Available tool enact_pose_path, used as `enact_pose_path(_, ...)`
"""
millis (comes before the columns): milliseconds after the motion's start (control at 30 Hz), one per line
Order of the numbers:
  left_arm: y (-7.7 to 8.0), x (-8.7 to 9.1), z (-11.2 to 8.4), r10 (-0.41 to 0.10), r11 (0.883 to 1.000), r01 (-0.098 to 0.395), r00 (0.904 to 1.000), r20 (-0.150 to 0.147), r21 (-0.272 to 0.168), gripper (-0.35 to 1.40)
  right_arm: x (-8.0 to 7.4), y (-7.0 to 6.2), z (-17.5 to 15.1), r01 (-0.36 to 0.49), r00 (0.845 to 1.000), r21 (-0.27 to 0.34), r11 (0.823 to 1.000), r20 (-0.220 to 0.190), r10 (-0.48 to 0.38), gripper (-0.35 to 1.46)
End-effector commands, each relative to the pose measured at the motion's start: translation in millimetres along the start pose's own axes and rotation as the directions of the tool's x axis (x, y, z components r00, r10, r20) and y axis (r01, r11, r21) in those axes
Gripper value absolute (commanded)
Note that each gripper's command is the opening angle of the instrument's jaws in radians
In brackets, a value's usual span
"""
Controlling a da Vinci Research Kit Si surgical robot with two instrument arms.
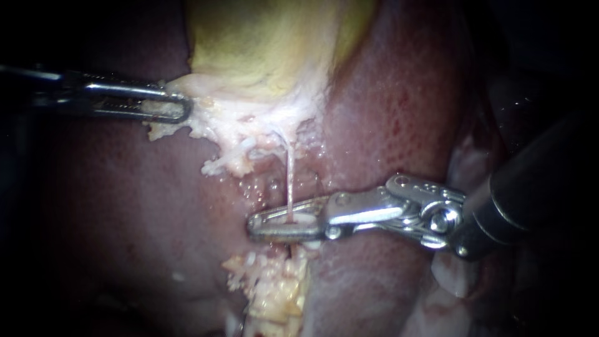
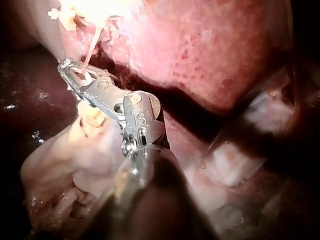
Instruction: Clipping second clip right tube
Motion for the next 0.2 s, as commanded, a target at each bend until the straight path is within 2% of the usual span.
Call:
enact_pose_path(33,0.0,0.0,0.0,0.0,1.0,0.0,1.0,0.0,-0.001,-0.35,-0.1,0.0,0.1,0.001,1.0,0.0,1.0,0.0,-0.001,-0.35)
enact_pose_path(133,-0.1,0.0,0.1,0.0,1.0,0.0,1.0,0.0,0.0,-0.35,-0.5,0.1,0.3,0.004,1.0,0.0,1.0,0.002,-0.004,-0.33)
enact_pose_path(200,-0.2,0.1,0.2,0.0,1.0,0.0,1.0,0.0,0.0,-0.35,-0.7,0.3,0.4,0.005,1.0,-0.019,1.0,-0.009,-0.005,0.0)
